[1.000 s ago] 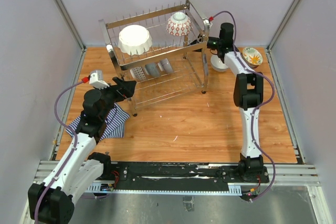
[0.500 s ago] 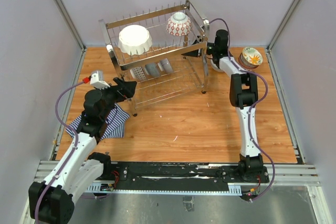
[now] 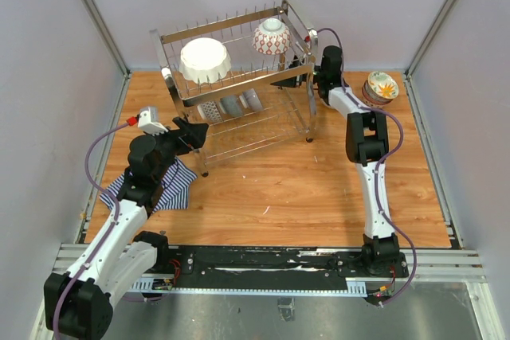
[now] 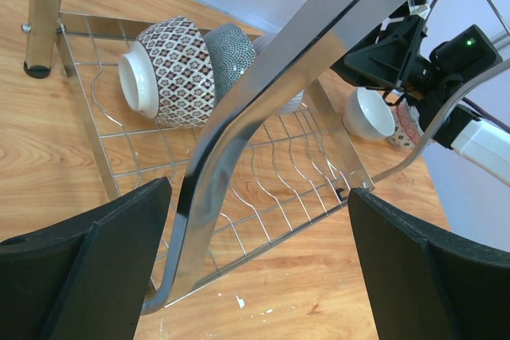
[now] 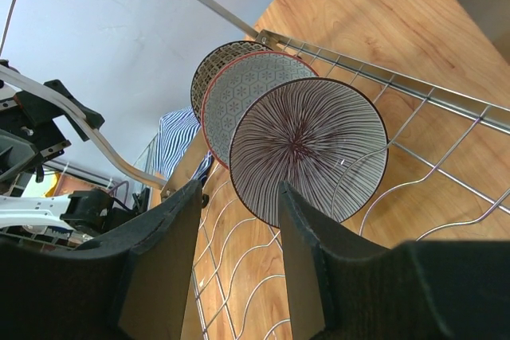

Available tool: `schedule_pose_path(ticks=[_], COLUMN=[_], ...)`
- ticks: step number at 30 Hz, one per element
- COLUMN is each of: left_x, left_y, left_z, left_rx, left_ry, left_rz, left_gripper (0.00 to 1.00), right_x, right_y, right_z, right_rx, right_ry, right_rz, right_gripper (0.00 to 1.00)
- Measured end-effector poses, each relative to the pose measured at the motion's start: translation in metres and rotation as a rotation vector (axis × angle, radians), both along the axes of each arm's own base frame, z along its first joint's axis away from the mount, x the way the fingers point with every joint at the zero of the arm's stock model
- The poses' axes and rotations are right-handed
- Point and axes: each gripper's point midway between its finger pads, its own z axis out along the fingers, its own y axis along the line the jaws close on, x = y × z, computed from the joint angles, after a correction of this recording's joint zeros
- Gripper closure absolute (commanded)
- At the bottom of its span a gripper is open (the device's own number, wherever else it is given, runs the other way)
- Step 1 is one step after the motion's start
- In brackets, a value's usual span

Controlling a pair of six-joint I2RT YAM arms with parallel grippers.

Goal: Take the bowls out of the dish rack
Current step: Pick up the bowl from the dish rack.

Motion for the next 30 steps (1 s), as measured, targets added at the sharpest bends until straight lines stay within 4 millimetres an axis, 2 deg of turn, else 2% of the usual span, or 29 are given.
schedule_pose_path(ticks=[11,30], left_x=[0.002,0.004], left_y=[-0.001,-0.001], left_z=[-0.004,-0.009], left_rx=[0.003,0.005], left_ry=[0.011,0.025], left_rz=[0.0,0.0], left_gripper=[0.02,0.02], right_x=[-0.008,-0.012], right_y=[0.013,0.018], right_z=[0.001,0.001], right_rx=[0.001,0.004], right_ry=[-0.006,-0.017], right_rz=[0.033,0.052], right_gripper=[0.56,0.56])
